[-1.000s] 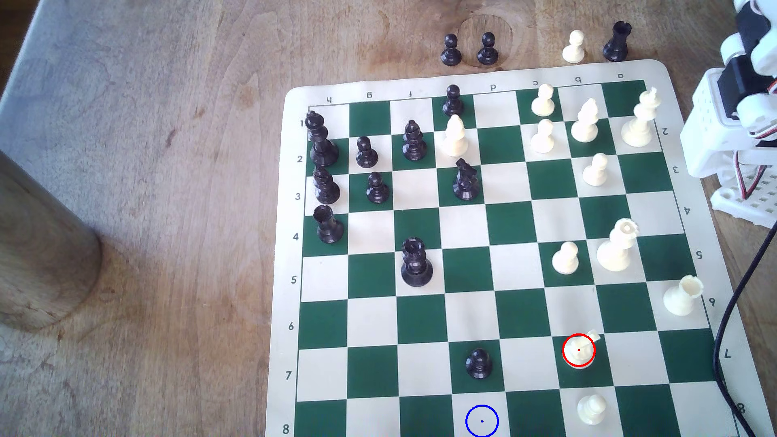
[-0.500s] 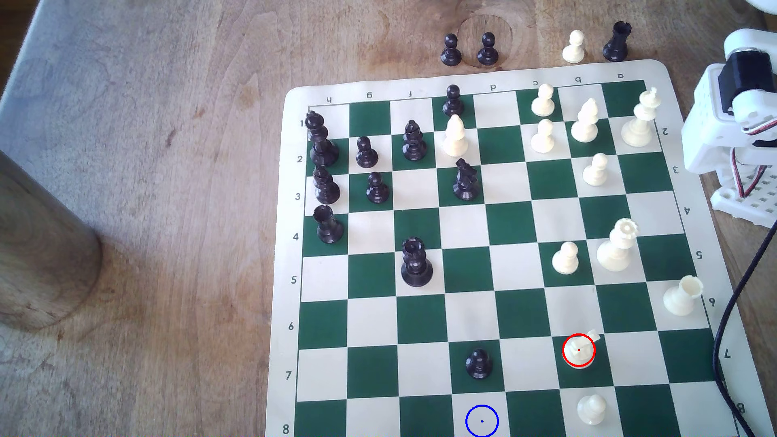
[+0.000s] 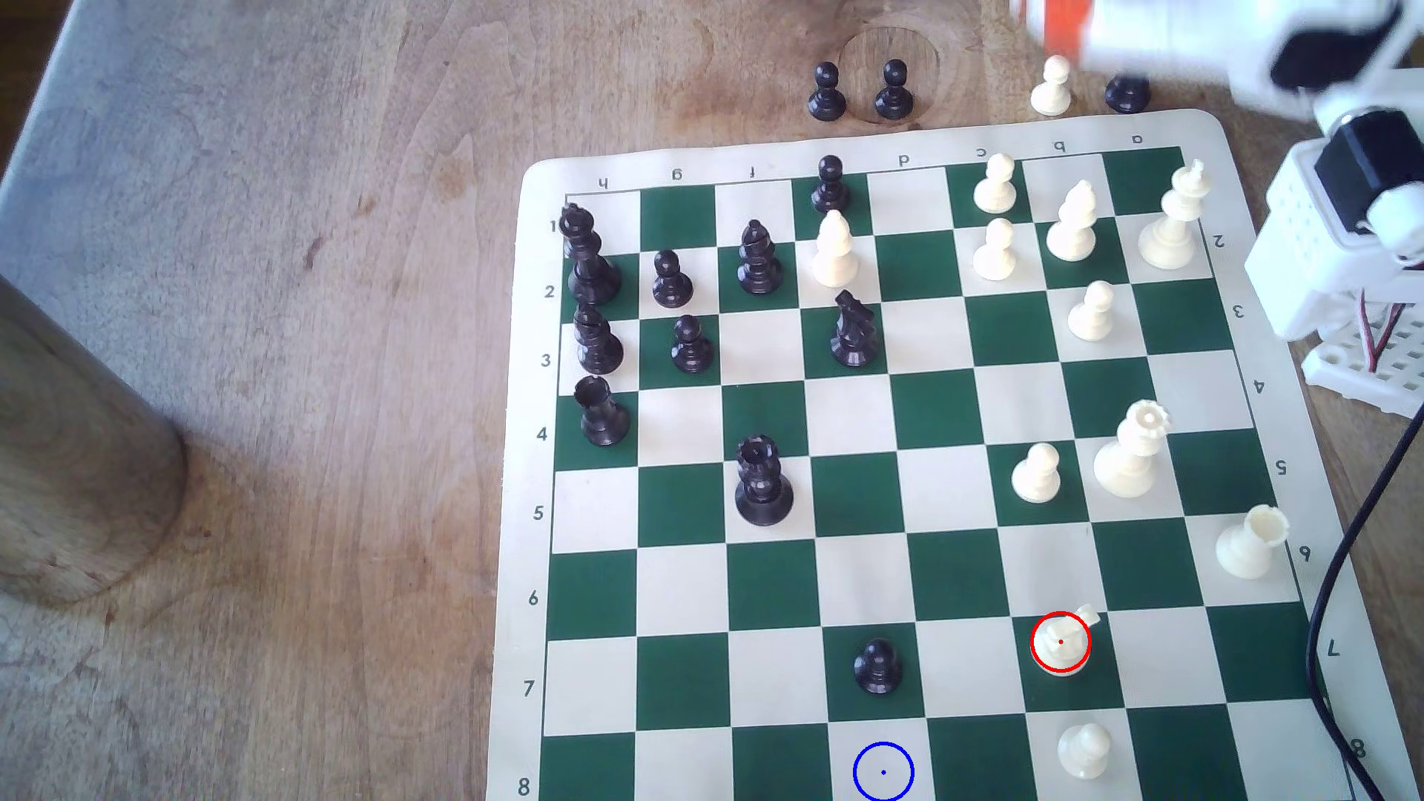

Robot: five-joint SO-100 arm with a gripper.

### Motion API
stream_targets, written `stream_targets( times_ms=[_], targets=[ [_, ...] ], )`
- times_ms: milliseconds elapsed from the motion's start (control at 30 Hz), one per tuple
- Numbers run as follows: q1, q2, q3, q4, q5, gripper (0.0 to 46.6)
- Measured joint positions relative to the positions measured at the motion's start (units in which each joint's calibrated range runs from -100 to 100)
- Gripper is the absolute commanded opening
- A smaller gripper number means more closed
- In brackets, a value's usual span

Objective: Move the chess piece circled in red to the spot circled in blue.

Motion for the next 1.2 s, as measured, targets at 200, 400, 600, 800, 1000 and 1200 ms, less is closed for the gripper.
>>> stream_targets(
  times_ms=[200,400,600,800,1000,1200],
  targets=[
    [-9.66,1.42,0.0,12.91,-0.44,8.6],
    [-20.28,9.97,0.72,19.68,-4.1,10.9],
    [-25.15,18.6,0.9,19.68,-5.57,12.1],
    [-27.36,30.0,0.9,19.6,-6.45,10.0],
    [-28.83,40.05,0.81,13.47,-7.91,9.7],
    [-28.91,48.51,-0.63,8.84,-11.38,10.8]
  ],
)
